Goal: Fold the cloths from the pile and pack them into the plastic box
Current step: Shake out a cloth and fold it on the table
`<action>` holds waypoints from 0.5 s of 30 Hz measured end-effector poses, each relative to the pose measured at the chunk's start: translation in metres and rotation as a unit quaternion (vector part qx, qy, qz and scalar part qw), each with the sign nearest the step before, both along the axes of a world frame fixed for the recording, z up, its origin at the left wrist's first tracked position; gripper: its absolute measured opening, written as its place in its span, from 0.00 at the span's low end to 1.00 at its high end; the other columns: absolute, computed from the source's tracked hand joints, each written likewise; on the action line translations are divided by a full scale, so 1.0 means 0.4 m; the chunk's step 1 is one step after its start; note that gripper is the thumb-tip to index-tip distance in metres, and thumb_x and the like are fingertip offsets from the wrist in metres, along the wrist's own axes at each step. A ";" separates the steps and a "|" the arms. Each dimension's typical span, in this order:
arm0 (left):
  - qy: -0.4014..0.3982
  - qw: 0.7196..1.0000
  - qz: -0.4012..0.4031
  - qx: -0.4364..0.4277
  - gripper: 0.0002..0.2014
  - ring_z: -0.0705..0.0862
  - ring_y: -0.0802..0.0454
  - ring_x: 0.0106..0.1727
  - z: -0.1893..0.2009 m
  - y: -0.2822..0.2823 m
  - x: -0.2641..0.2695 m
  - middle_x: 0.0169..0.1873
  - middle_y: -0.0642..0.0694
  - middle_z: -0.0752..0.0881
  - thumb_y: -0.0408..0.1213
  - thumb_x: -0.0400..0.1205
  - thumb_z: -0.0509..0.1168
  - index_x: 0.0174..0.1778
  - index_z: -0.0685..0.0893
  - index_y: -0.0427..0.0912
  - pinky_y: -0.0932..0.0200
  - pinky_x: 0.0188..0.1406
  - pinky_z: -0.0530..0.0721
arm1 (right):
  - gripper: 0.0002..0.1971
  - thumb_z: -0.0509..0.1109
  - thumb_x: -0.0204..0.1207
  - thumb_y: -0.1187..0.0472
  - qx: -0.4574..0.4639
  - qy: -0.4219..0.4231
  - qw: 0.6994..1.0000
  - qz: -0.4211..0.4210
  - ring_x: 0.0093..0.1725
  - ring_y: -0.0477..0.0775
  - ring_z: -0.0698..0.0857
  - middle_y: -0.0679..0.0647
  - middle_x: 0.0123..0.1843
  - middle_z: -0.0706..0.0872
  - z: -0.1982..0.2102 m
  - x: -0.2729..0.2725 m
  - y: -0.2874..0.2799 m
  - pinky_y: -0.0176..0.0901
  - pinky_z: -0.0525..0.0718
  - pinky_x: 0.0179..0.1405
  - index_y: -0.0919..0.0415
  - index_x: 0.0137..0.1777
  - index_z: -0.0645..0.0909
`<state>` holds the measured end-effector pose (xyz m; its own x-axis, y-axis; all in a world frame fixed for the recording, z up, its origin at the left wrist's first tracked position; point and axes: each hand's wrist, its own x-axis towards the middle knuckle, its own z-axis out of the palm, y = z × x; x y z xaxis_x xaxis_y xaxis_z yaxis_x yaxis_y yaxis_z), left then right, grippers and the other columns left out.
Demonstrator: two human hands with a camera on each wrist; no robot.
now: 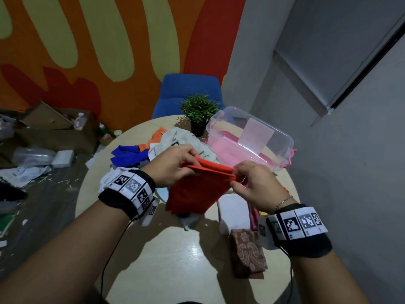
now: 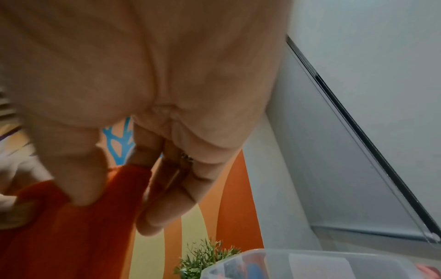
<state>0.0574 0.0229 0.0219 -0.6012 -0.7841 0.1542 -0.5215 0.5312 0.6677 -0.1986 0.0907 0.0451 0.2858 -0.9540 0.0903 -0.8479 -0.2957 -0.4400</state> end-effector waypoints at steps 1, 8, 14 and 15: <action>0.014 1.000 0.021 -0.014 0.06 0.82 0.58 0.52 0.004 -0.001 0.003 0.50 0.54 0.83 0.34 0.79 0.76 0.50 0.95 0.46 0.62 0.51 0.82 | 0.04 0.73 0.77 0.58 -0.011 0.004 1.000 -0.010 0.41 0.44 0.81 0.47 0.45 0.86 0.002 0.001 -0.002 0.37 0.80 0.43 0.57 0.47 0.88; 0.142 0.984 0.104 0.007 0.09 0.82 0.68 0.50 0.037 0.004 0.014 0.49 0.51 0.87 0.26 0.72 0.79 0.43 0.94 0.45 0.74 0.50 0.80 | 0.05 0.80 0.73 0.56 -0.099 -0.067 0.990 -0.072 0.37 0.42 0.85 0.44 0.37 0.89 0.033 0.011 -0.003 0.26 0.80 0.38 0.54 0.46 0.91; 0.162 0.981 0.102 0.027 0.06 0.86 0.65 0.54 0.048 -0.002 0.023 0.50 0.55 0.90 0.31 0.78 0.75 0.49 0.94 0.41 0.69 0.61 0.80 | 0.09 0.82 0.71 0.52 -0.135 -0.071 0.985 -0.079 0.34 0.39 0.79 0.43 0.32 0.82 0.038 0.007 -0.008 0.28 0.73 0.32 0.55 0.38 0.87; 0.147 0.983 0.102 0.031 0.05 0.86 0.66 0.54 0.049 -0.005 0.027 0.51 0.55 0.91 0.32 0.80 0.74 0.49 0.94 0.41 0.68 0.62 0.80 | 0.08 0.81 0.72 0.53 -0.131 -0.076 0.986 -0.067 0.36 0.41 0.80 0.44 0.35 0.83 0.040 0.005 -0.009 0.32 0.77 0.34 0.55 0.39 0.87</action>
